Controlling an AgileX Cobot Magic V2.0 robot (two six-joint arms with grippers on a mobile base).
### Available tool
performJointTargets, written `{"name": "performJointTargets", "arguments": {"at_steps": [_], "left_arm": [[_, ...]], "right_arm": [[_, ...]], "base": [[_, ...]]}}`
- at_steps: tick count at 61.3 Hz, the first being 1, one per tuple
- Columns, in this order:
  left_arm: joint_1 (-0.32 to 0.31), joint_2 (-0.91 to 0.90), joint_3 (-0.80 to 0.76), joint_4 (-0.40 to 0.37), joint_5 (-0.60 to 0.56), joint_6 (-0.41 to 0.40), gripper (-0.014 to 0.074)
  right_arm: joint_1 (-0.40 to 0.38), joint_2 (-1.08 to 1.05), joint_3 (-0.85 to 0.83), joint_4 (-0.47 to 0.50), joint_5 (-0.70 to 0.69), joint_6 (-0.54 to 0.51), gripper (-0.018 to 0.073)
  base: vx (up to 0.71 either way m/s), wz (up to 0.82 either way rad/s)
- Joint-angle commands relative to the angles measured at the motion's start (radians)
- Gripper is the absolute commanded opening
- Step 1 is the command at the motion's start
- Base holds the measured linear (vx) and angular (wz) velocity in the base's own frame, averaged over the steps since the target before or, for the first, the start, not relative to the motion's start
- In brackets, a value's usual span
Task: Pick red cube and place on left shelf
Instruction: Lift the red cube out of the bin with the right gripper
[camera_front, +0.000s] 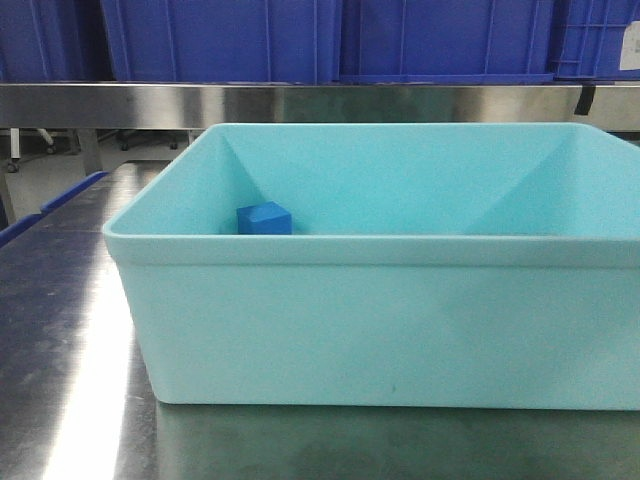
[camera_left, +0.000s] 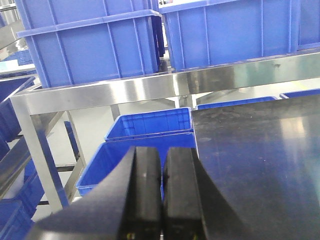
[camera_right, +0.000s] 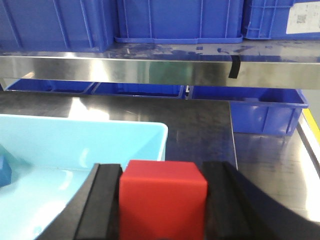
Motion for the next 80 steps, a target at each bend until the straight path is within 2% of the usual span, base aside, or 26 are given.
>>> {"name": "performJointTargets", "arguments": {"at_steps": [1,80], "left_arm": [[-0.005,0.007,0.022,-0.005,-0.091,0.001,0.0106],[-0.005,0.007,0.022,-0.005,-0.091,0.001,0.0106]], "right_arm": [[-0.006,-0.001,-0.025,-0.012,-0.108,-0.004,0.0058],[-0.006,-0.001,-0.025,-0.012,-0.124,-0.004,0.0058]], "base": [[0.0,0.0],[0.0,0.02]]}}
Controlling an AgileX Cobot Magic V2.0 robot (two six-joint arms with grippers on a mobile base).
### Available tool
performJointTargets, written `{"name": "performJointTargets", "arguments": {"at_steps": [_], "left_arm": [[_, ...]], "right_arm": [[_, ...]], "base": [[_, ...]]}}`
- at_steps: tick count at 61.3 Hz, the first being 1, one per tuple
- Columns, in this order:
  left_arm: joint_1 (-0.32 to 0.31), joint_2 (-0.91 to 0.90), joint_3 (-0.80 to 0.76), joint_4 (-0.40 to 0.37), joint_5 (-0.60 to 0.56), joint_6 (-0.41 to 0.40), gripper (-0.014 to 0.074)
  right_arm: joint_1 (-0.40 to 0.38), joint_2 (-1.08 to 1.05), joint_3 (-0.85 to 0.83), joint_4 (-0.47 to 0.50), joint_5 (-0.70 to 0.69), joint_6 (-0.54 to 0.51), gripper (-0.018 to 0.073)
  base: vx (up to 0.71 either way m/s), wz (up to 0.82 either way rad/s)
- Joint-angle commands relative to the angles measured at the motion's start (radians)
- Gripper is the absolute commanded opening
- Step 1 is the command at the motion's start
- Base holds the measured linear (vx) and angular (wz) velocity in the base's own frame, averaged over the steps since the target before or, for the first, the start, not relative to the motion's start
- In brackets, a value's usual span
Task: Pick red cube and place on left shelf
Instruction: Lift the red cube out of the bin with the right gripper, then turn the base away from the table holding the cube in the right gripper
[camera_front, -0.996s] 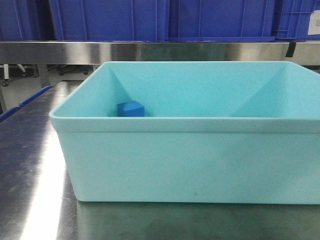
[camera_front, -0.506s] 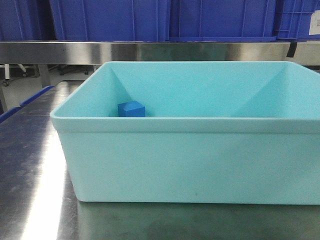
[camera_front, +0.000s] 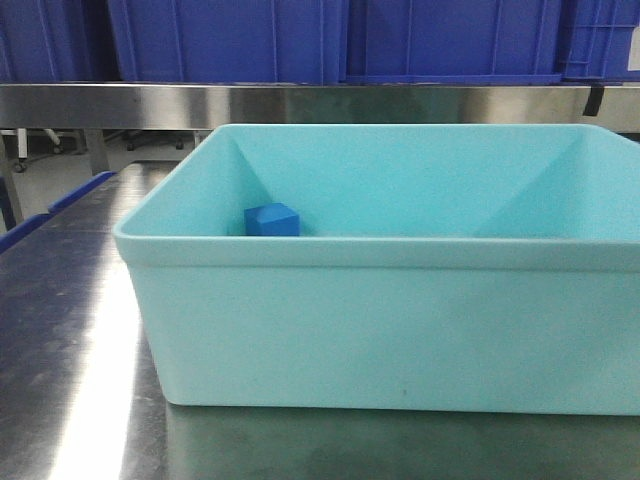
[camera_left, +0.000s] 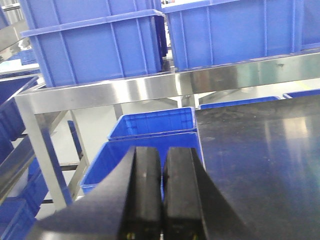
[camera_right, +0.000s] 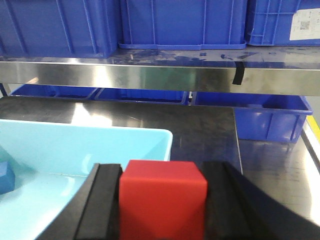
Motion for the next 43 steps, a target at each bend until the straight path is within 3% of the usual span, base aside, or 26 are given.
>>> {"name": "performJointTargets", "arguments": {"at_steps": [1,43], "left_arm": [[-0.005,0.007,0.022,-0.005,-0.091,0.001,0.0106],[-0.005,0.007,0.022,-0.005,-0.091,0.001,0.0106]], "right_arm": [[-0.006,0.0,-0.029,-0.012,-0.096,-0.004,0.0058],[-0.006,0.0,-0.029,-0.012,-0.096,-0.004,0.0058]], "base": [[0.0,0.0],[-0.01,0.0]]}}
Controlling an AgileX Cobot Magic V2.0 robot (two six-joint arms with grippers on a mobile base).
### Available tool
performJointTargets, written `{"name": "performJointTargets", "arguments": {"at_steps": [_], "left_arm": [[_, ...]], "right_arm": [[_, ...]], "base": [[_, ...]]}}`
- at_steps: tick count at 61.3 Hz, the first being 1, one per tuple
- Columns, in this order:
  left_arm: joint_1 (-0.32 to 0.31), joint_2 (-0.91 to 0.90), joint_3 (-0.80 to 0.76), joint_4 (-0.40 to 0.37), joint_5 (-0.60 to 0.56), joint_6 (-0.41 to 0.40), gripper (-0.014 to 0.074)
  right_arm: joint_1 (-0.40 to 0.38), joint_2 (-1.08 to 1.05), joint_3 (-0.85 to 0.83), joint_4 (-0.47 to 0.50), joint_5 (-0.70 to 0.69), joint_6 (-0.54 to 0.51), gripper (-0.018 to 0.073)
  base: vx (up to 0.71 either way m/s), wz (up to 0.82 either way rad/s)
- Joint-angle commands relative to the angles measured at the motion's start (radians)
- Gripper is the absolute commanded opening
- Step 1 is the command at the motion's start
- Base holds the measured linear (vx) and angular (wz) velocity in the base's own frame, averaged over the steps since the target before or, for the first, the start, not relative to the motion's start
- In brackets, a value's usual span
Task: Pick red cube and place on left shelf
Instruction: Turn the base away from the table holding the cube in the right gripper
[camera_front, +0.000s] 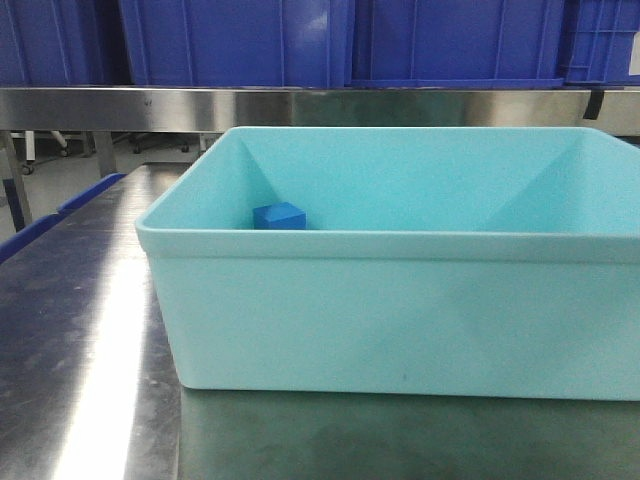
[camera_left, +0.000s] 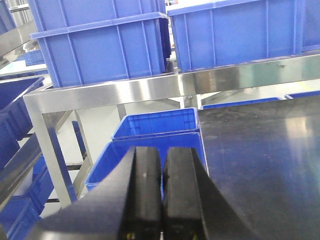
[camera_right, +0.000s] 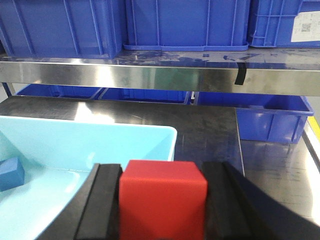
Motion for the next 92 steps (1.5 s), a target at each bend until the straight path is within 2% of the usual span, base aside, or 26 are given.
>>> {"name": "performJointTargets", "arguments": {"at_steps": [1,43,92], "left_arm": [[-0.005,0.007,0.022,-0.005,-0.091,0.001,0.0106],[-0.005,0.007,0.022,-0.005,-0.091,0.001,0.0106],[-0.005,0.007,0.022,-0.005,-0.091,0.001,0.0106]], "right_arm": [[-0.006,0.0,-0.029,-0.012,-0.096,-0.004,0.0058],[-0.006,0.0,-0.029,-0.012,-0.096,-0.004,0.0058],[-0.006,0.0,-0.029,-0.012,-0.096,-0.004,0.0058]], "base": [[-0.03,0.06],[-0.06,0.24],[-0.13,0.41]]}}
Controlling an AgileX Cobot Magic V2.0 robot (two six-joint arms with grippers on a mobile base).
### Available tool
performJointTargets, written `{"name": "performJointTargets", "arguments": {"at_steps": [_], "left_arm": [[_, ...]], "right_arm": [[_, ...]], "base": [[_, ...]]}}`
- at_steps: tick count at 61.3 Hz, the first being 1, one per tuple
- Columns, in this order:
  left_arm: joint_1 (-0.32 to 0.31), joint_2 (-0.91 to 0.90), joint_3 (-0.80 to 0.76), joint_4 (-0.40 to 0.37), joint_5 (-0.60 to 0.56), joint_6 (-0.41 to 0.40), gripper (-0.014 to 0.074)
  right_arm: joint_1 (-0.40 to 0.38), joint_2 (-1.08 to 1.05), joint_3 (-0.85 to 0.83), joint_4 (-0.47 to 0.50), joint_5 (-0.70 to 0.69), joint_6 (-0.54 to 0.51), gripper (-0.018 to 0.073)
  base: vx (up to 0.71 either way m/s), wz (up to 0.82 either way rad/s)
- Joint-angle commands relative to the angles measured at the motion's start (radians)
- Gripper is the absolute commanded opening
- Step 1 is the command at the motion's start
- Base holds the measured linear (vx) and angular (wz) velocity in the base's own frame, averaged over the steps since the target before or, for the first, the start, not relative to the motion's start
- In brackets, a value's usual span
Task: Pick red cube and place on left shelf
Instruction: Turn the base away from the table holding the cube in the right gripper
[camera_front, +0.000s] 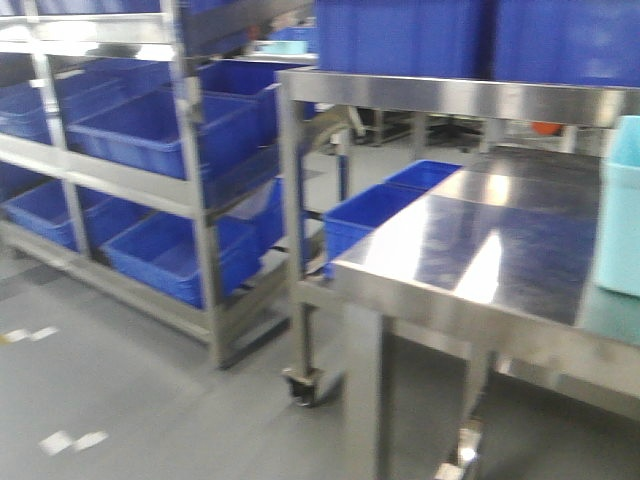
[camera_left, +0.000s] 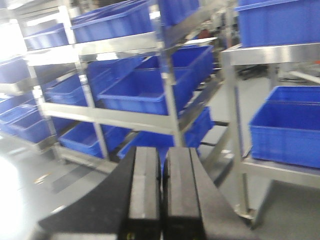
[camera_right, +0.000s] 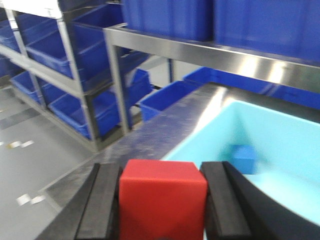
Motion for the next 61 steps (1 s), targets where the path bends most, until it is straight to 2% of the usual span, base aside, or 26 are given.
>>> {"name": "performJointTargets", "arguments": {"at_steps": [1,61], "left_arm": [[-0.005,0.007,0.022,-0.005,-0.091,0.001,0.0106],[-0.005,0.007,0.022,-0.005,-0.091,0.001,0.0106]], "right_arm": [[-0.006,0.0,-0.029,-0.011,-0.096,-0.004,0.0058],[-0.006,0.0,-0.029,-0.011,-0.096,-0.004,0.0058]], "base": [[-0.12,0.37],[-0.12,0.45]]}}
